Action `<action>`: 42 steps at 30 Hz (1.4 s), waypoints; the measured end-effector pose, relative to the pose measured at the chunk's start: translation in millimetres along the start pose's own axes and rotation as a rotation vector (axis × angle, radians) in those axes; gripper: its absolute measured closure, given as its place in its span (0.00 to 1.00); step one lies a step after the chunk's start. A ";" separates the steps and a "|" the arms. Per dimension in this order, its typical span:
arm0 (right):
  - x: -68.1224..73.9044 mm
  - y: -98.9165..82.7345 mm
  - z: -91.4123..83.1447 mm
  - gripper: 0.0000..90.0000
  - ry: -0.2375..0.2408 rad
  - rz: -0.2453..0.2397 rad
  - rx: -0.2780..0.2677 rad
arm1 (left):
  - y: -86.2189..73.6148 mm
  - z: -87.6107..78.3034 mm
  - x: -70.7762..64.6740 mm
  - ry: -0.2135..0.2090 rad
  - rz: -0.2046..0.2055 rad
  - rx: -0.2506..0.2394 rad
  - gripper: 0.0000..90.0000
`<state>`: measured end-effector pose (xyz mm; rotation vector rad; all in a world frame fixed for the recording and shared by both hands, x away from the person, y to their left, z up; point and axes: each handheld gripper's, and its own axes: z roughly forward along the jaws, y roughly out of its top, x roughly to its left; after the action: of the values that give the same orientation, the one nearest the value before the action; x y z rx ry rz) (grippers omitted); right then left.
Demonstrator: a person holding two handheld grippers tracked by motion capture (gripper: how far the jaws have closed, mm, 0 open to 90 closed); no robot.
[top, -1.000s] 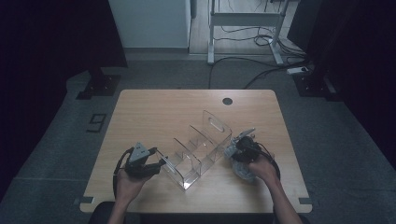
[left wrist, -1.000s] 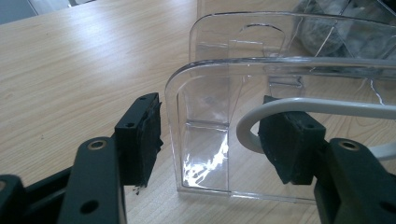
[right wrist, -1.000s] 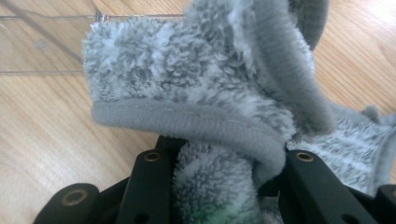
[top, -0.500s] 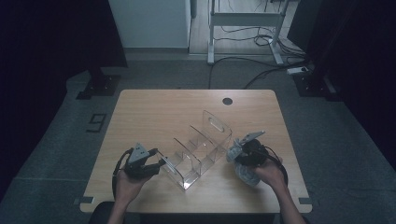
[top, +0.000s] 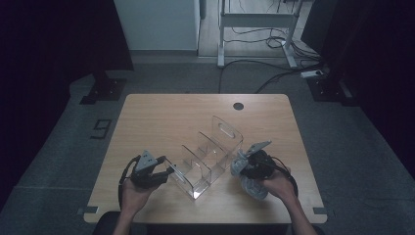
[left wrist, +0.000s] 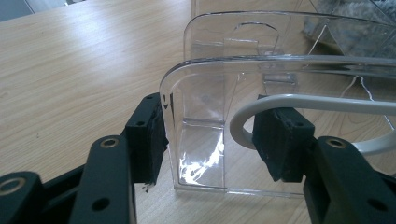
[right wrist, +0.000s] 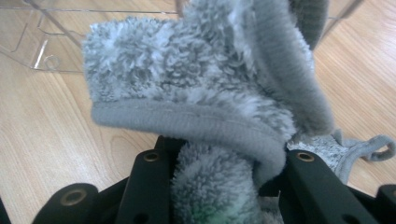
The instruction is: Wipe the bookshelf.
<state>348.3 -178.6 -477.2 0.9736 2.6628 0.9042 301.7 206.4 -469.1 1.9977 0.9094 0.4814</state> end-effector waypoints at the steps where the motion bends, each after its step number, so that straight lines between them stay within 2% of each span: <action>1: 1.1 1.0 1.4 0.72 0.006 -0.004 0.004 | 0.1 0.1 -0.2 -0.001 0.000 0.000 0.50; 7: 9.1 9.5 9.7 0.71 0.040 -0.015 -0.013 | 0.9 1.0 -2.2 -0.007 0.005 0.002 0.50; 11: 13.2 16.1 17.3 0.70 0.032 -0.037 -0.015 | 1.7 1.6 -4.1 -0.007 0.008 0.004 0.51; 15: 11.4 17.4 25.4 0.70 0.023 -0.056 -0.011 | 2.0 1.9 -4.4 -0.010 0.007 0.005 0.51; 22: 9.5 20.8 33.2 0.73 0.031 -0.059 -0.014 | 2.5 2.9 -5.0 -0.006 0.006 0.005 0.51; 38: 8.9 17.5 62.4 0.73 -0.012 -0.062 0.076 | 3.2 5.1 -5.4 0.002 -0.003 -0.001 0.51; 42: 7.7 14.9 67.6 0.73 -0.003 -0.058 0.087 | 2.9 5.2 -5.4 0.005 -0.005 -0.004 0.51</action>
<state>373.6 -131.9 -522.3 0.9100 2.7324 0.7806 302.6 198.4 -469.5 1.9907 0.9156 0.4851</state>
